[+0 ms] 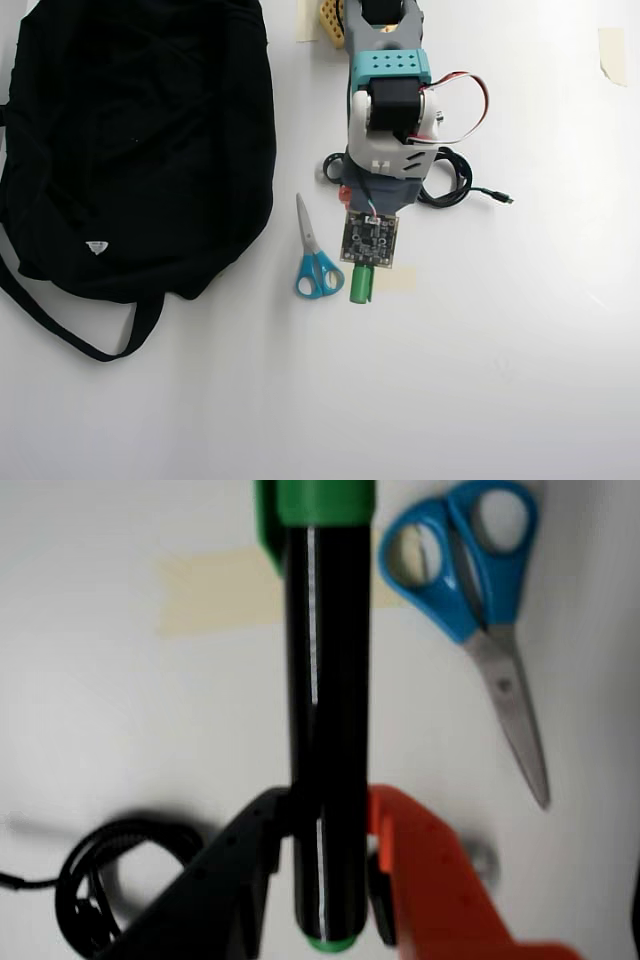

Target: Put the green marker into the black bag

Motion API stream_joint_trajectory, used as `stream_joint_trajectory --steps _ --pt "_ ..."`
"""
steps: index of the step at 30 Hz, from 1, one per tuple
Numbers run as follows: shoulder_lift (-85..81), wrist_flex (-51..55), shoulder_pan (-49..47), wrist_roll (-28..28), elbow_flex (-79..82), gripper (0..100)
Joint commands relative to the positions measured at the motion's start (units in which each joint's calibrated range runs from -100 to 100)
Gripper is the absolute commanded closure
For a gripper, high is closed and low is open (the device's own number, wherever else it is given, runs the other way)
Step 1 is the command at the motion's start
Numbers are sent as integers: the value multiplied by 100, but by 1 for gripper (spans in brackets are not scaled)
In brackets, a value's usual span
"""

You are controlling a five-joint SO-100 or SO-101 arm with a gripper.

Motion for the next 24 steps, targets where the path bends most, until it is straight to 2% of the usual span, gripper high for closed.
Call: stream_joint_trajectory --steps 1,12,24 --pt "-810 69 237 5 496 98" --pt "-1964 69 1015 -126 1566 98" --pt "-2321 69 2121 -120 1628 98"
